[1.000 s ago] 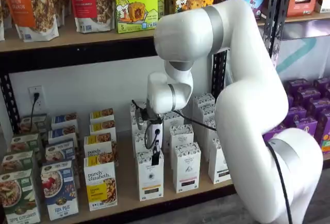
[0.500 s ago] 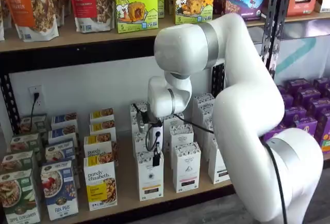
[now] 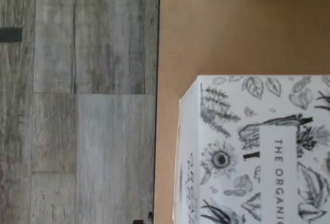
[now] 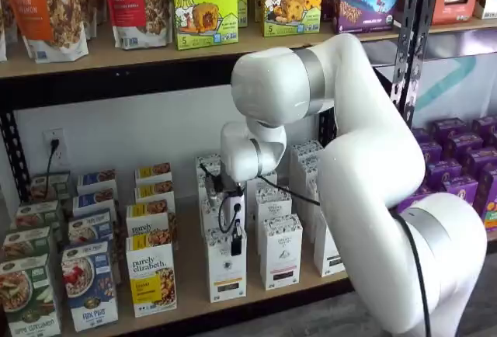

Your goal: Pick up the white box with a yellow strip in the middle, on the bottom shelf, the fourth box from the left

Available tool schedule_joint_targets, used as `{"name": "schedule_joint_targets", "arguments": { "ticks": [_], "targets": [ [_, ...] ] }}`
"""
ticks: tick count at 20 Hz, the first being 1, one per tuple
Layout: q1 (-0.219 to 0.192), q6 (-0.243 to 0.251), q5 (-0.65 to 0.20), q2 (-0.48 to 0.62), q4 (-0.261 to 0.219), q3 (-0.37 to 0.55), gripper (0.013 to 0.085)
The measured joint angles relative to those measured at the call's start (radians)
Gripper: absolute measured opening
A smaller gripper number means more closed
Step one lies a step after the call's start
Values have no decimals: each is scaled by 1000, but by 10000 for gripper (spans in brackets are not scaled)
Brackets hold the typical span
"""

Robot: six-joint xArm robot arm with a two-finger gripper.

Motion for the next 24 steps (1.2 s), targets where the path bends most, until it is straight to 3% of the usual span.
{"name": "schedule_joint_targets", "arguments": {
  "ticks": [7, 15, 17, 20, 22, 24],
  "targets": [
    [3, 13, 25, 27, -12, -30, 850],
    [5, 16, -7, 45, -13, -38, 850],
    [5, 9, -14, 49, -5, -40, 770],
    [6, 13, -8, 55, -9, -48, 730],
    [7, 11, 7, 60, -5, -59, 650],
    [9, 13, 16, 64, -5, -65, 650]
  ]
}}
